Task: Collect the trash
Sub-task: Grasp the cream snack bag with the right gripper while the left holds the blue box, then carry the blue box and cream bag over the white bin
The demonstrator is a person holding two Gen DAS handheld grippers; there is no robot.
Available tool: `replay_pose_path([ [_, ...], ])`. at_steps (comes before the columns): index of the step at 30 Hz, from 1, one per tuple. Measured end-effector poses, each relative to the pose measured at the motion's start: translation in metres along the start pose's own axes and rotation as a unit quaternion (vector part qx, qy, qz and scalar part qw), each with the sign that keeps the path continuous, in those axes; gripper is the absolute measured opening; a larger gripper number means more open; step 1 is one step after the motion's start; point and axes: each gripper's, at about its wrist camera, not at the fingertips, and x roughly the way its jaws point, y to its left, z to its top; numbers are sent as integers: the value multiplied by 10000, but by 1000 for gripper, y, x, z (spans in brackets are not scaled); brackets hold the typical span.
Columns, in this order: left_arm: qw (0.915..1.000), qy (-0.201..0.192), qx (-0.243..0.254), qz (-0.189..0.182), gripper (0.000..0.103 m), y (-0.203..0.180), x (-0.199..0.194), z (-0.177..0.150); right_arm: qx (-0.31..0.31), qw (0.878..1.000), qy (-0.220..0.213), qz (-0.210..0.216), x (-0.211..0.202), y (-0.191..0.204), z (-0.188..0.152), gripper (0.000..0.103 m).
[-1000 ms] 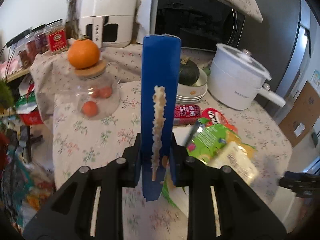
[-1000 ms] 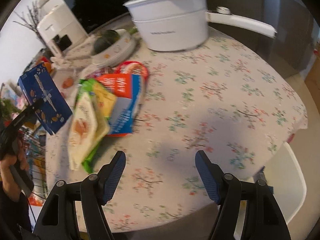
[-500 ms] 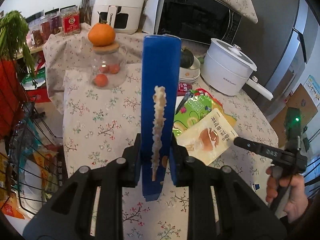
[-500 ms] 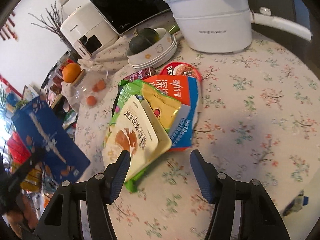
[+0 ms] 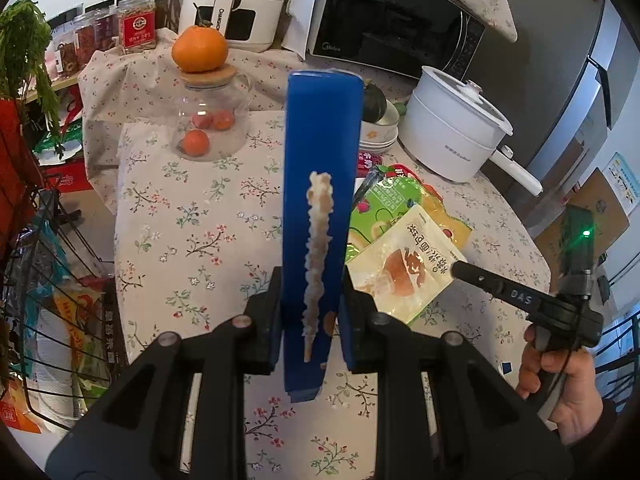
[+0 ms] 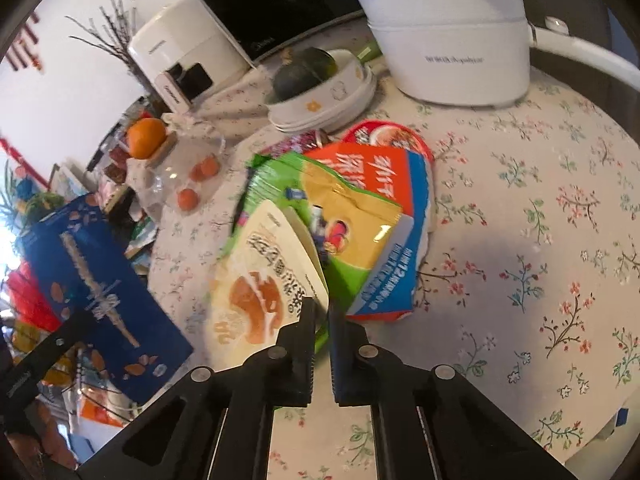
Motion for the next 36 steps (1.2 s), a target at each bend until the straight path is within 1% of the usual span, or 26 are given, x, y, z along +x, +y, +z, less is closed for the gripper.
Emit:
replay_pose_path([
  [4, 10000, -12, -7, -95, 25, 0, -3, -1, -157, 9998, -132, 79, -18, 7, -2, 3],
  [9, 9995, -76, 154, -248, 25, -7, -9, -2, -217, 9987, -377, 264, -50, 8, -2, 3],
  [11, 9993, -103, 223, -293, 25, -12, -11, -2, -280, 9979, -524, 262, -67, 8, -2, 2],
  [16, 9978, -143, 440, -465, 25, -33, -16, -4, -416, 9955, -838, 134, -105, 3, -3, 2],
  [21, 9955, -142, 699, -627, 25, -54, -19, -10, -496, 9930, -1068, -24, -142, -11, -10, 2],
  [28, 9908, -22, 1013, -902, 25, -89, -15, -19, -329, 9910, -1268, -282, -181, -42, -19, 2],
  [32, 9862, 39, 1260, -1069, 25, -117, -13, -24, -246, 9892, -1366, -473, -201, -59, -26, 2],
  [36, 9789, 175, 1567, -1297, 25, -148, -7, -33, -102, 9874, -1404, -720, -222, -84, -36, 2],
])
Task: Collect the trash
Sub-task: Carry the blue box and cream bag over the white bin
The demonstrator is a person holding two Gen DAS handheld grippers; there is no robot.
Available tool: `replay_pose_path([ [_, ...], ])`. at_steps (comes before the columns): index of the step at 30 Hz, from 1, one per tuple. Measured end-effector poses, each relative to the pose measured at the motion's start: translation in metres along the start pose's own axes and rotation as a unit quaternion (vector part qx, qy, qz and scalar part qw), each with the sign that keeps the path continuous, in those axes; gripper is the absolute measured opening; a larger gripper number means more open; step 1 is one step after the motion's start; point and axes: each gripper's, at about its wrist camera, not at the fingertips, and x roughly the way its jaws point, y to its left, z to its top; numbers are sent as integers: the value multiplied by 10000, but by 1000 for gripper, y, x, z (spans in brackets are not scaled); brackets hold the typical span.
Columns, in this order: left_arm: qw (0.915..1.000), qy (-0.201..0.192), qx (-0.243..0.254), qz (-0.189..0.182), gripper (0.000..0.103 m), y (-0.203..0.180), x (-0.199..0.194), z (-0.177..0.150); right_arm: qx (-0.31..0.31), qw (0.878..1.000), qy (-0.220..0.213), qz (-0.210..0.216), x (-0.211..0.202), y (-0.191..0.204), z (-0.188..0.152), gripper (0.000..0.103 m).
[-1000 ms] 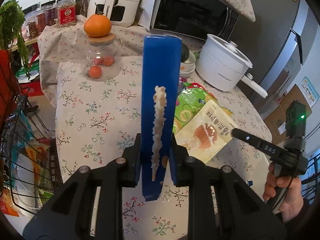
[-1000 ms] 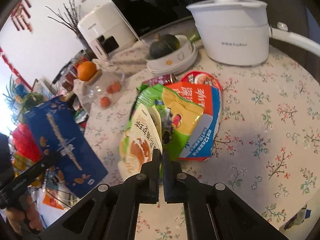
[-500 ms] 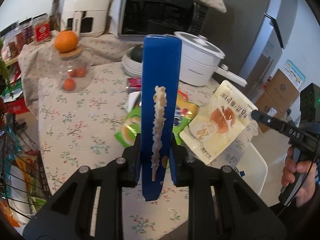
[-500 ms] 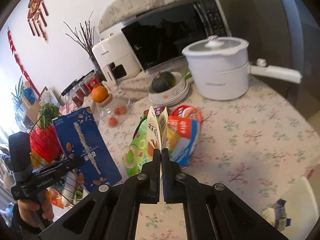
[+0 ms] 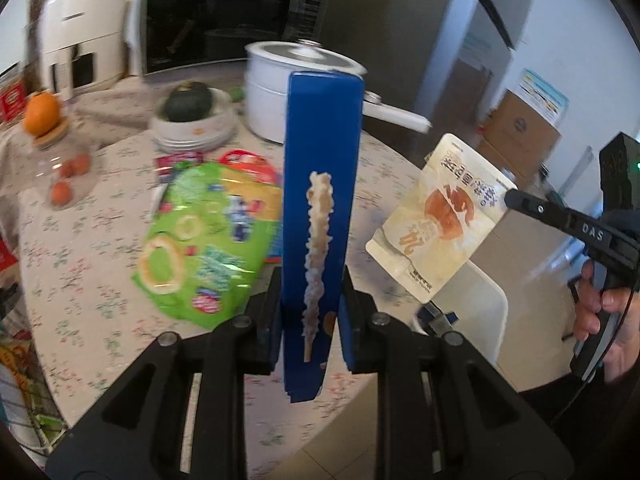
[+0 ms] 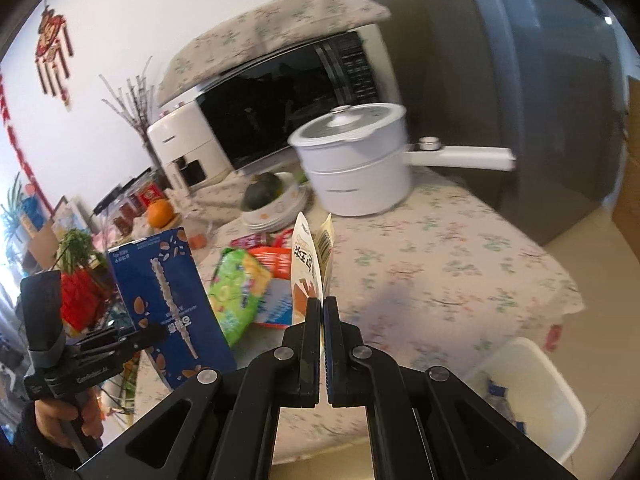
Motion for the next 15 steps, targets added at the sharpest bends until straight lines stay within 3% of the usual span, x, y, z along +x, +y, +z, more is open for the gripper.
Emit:
replay_pose_path([
  [7, 9981, 174, 343, -475, 25, -53, 24, 1, 193, 9980, -30, -604, -31, -51, -13, 2],
  [15, 9921, 387, 696, -966, 25, -115, 55, -5, 425, 9887, 254, -1414, -54, -105, -43, 2],
])
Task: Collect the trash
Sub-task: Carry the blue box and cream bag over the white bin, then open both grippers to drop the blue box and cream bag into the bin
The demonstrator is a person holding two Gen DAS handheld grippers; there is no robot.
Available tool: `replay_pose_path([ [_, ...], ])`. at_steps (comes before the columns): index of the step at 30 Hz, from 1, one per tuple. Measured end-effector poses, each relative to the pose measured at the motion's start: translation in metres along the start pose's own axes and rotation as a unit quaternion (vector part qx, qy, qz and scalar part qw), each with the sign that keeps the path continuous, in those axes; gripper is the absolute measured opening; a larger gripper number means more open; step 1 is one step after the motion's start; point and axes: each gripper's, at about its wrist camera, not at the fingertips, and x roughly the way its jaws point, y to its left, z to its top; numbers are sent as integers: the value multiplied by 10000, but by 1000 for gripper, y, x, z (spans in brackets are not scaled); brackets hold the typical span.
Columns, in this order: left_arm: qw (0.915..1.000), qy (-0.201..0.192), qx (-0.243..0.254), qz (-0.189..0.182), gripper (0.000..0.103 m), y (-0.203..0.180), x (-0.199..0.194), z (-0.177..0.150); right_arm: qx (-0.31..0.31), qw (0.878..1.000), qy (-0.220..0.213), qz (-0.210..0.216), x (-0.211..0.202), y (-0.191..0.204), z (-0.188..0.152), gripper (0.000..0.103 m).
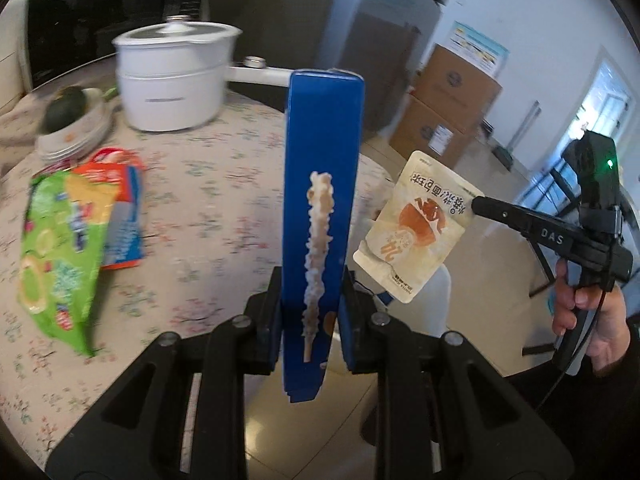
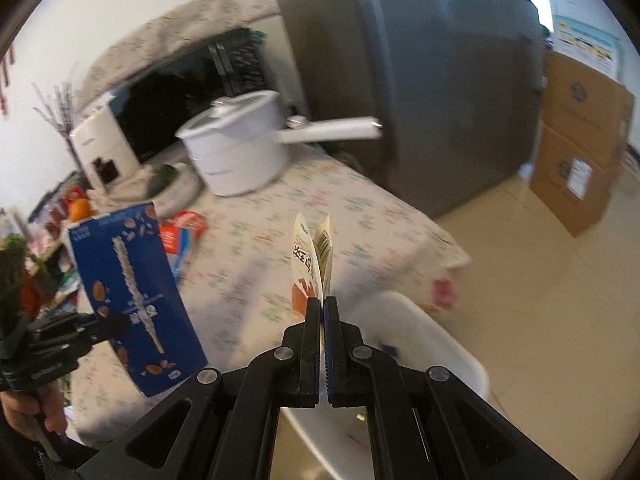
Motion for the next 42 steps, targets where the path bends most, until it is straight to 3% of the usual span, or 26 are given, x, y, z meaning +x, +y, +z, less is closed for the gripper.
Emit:
replay_pose_path([
  [4, 9996, 93, 218, -154, 25, -20, 19, -2, 129, 9991, 166, -378, 0, -28, -11, 2],
  [8, 9986, 153, 363, -357, 26, -35, 36, -5, 269, 9952, 596, -721, 12, -49, -25, 2],
  [19, 9972, 315, 400, -544, 26, -62, 81, -10, 422, 9903, 1057, -796, 30, -62, -38, 6],
  [21, 9969, 330, 414, -586, 26, -66, 88, -12, 520, 9895, 1096, -783, 31, -63, -38, 17],
  [23, 9964, 379, 438, -617, 26, -70, 97, -15, 631, 9898, 1043, -741, 27, -66, -37, 41],
  [25, 9960, 427, 435, -647, 26, -73, 104, -18, 692, 9905, 929, -745, 22, -68, -36, 52],
  [32, 9945, 649, 470, -678, 27, -81, 126, -26, 845, 9890, 927, -783, 19, -77, -38, 53],
  [35, 9946, 690, 524, -566, 33, -82, 127, -25, 845, 9888, 932, -805, 18, -78, -38, 54],
  [37, 9953, 672, 484, -500, 65, -82, 124, -25, 856, 9889, 911, -802, 17, -78, -38, 57],
  [38, 9961, 619, 456, -430, 70, -80, 121, -25, 860, 9890, 898, -805, 17, -78, -38, 60],
  [42, 9968, 588, 448, -317, 75, -73, 113, -21, 870, 9890, 888, -805, 17, -76, -36, 61],
])
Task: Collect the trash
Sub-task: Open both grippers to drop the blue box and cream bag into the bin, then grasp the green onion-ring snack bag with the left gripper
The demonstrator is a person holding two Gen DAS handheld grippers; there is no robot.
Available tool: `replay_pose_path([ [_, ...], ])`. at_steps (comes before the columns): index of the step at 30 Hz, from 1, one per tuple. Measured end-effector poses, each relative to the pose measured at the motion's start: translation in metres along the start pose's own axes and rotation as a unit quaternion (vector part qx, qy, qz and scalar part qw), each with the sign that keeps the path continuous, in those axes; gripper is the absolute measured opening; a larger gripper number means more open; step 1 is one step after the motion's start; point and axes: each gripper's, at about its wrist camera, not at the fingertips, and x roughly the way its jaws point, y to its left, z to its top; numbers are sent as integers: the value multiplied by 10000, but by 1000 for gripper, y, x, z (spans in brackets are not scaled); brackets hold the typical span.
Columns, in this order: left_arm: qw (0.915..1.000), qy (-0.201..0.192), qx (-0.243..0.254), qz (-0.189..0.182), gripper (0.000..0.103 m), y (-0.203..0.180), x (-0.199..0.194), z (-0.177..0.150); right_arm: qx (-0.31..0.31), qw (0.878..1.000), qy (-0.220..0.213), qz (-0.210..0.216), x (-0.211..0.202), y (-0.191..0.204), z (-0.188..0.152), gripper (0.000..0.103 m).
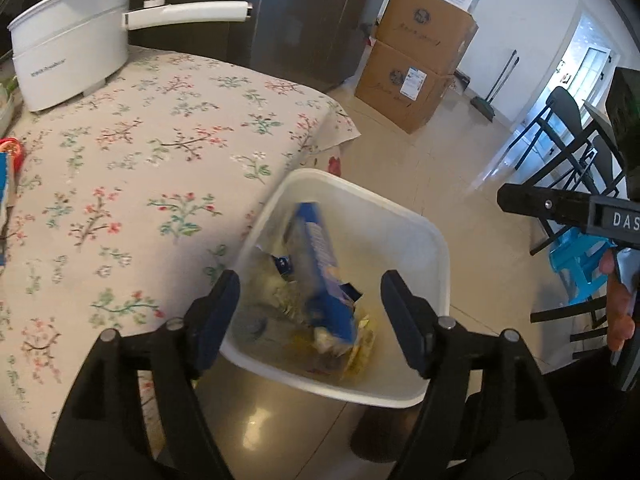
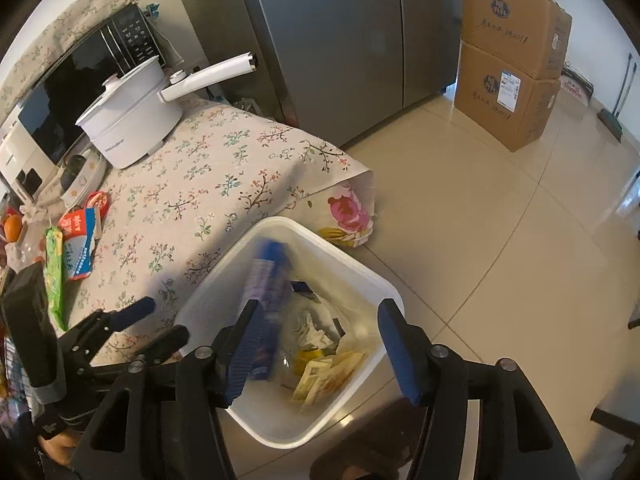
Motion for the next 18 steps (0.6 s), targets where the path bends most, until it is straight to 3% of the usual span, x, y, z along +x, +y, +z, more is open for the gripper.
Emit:
replay_pose_path([
  [7, 9994, -118, 12, 319, 84, 16, -27, 0, -74, 10000, -25, 34, -1, 13, 2, 64],
  [18, 9877, -263, -271, 1520, 87, 81, -76, -3, -469, 9987, -34, 191, 6, 65, 13, 70],
])
